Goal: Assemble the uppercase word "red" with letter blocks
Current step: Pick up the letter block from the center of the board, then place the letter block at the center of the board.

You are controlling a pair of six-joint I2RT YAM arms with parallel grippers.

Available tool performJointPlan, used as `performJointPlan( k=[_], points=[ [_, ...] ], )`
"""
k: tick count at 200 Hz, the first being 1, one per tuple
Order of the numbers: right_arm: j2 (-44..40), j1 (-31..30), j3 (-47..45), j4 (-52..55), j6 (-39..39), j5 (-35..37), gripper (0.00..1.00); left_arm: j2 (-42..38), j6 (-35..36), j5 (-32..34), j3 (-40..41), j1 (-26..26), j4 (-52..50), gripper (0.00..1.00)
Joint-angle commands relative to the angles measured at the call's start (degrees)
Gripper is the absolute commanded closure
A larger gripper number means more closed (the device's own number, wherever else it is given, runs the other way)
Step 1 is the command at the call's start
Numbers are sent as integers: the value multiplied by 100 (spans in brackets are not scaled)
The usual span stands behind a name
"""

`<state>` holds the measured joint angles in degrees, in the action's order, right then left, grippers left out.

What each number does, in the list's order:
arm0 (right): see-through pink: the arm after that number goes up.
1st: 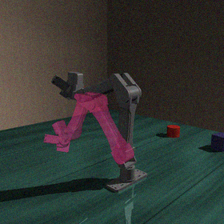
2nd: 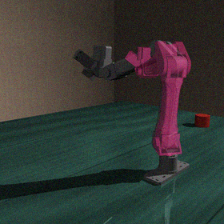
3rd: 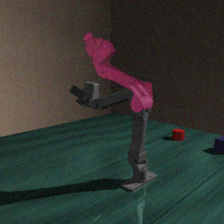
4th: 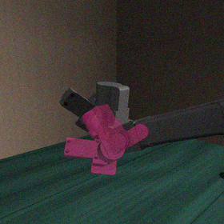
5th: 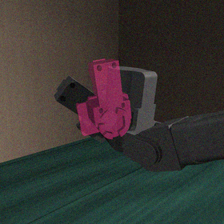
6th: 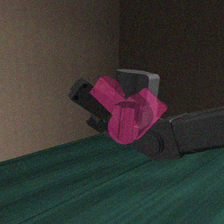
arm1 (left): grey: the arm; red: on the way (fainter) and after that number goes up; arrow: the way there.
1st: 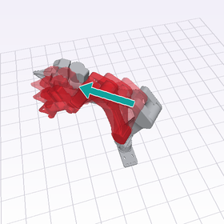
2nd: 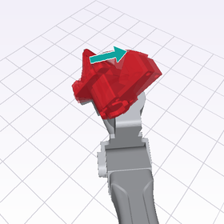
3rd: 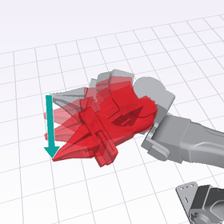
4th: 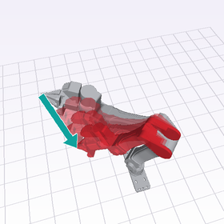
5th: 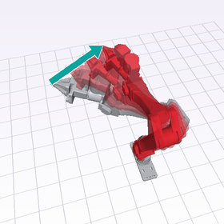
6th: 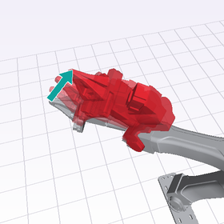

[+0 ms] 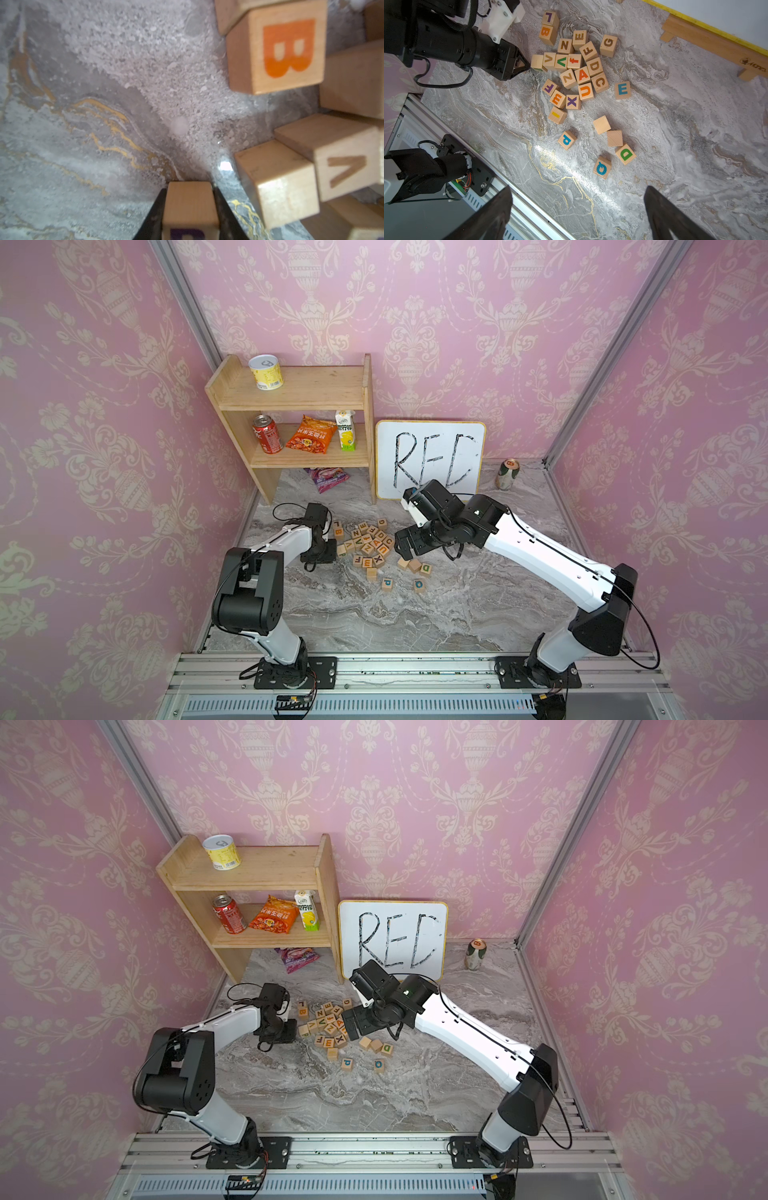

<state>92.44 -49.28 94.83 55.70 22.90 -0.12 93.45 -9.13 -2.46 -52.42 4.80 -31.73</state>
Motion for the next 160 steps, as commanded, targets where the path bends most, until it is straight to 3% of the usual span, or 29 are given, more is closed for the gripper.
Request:
performJointPlan(
  k=[1, 88, 160],
  points=[
    [15, -4, 69, 116, -121, 121, 0, -344, -233, 219, -90, 103, -541, 90],
    [-222, 54, -432, 28, -128, 11, 0, -1267, -822, 536, -458, 551, -1616, 97],
    [-644, 75, -1098, -116, 4, 4, 0, -1792, -1809, 511, -505, 1085, -2090, 98]
  ],
)
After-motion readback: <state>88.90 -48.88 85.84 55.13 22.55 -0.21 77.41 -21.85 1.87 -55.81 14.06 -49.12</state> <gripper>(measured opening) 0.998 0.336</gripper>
